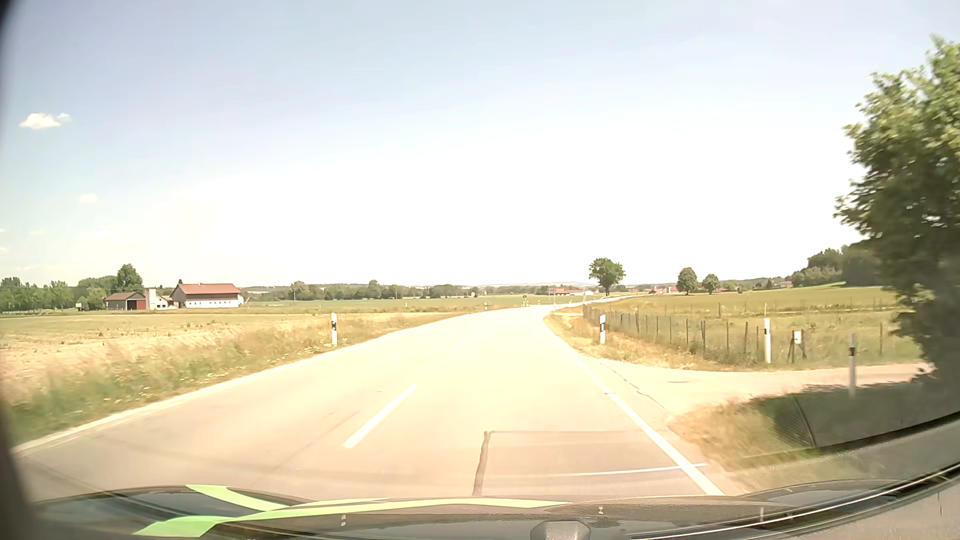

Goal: Follow the waypoints while adhering to traffic rules and regulations

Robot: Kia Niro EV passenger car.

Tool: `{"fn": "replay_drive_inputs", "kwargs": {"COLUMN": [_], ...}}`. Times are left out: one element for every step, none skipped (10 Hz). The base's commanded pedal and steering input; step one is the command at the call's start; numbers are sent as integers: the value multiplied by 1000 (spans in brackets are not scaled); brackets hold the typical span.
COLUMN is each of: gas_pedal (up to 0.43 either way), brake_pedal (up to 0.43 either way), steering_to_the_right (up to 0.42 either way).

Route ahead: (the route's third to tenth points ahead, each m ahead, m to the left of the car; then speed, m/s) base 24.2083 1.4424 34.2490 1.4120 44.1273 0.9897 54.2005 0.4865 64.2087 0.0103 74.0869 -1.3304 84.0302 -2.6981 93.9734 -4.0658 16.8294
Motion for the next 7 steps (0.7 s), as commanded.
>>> {"fn": "replay_drive_inputs", "kwargs": {"gas_pedal": [0, 0, 0, 0, 0, 0, 47], "brake_pedal": [0, 0, 0, 0, 0, 0, 0], "steering_to_the_right": [0, 0, 0, 0, -1, 0, -1]}}
